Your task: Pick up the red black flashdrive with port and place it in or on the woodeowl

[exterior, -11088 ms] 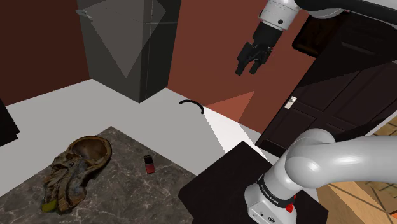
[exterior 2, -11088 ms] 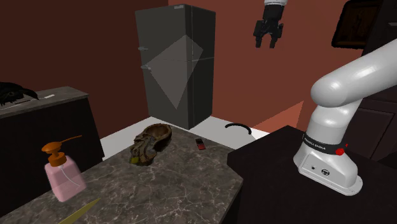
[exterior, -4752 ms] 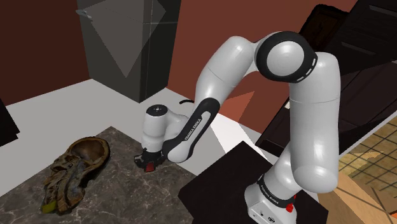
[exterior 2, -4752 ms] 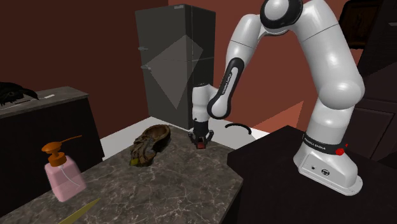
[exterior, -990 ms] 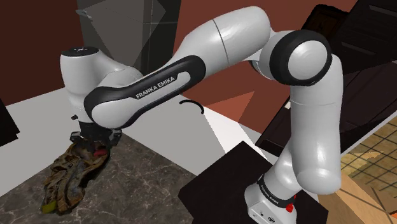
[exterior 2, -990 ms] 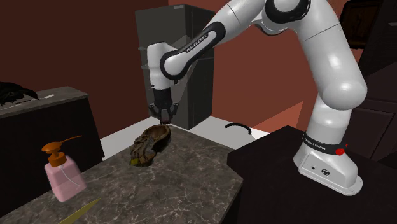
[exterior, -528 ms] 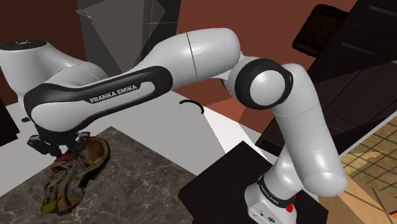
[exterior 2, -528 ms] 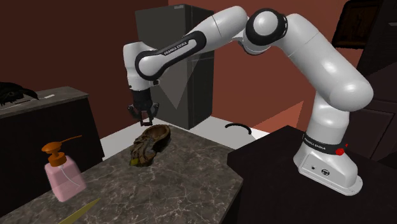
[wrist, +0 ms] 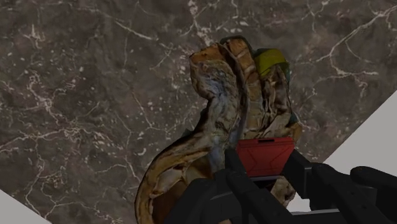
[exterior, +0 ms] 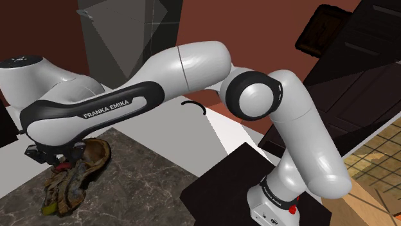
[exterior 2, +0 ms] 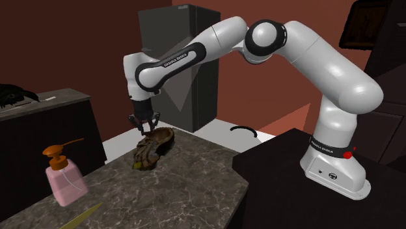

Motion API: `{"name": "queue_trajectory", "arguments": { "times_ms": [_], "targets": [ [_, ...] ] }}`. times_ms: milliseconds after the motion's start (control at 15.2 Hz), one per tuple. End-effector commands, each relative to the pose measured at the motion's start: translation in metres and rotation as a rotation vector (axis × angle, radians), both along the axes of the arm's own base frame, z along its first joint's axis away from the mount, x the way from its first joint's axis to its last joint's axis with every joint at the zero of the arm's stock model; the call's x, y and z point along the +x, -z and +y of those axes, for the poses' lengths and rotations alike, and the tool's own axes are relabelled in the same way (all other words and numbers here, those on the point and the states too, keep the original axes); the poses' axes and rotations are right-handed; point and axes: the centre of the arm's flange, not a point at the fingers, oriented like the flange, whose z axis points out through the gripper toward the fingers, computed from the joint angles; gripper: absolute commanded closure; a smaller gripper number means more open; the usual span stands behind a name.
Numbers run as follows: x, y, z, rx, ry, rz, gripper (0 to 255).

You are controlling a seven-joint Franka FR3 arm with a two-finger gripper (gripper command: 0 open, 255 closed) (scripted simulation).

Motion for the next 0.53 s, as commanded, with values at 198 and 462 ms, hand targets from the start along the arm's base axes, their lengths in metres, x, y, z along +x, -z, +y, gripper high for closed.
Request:
{"name": "queue_trajectory", "arguments": {
  "times_ms": [198, 462],
  "targets": [
    [0.001, 0.026, 0.001, 0.000, 0.000, 0.000, 255],
    [0.001, 0.044, 0.001, 0.000, 0.000, 0.000, 255]
  ]
}}
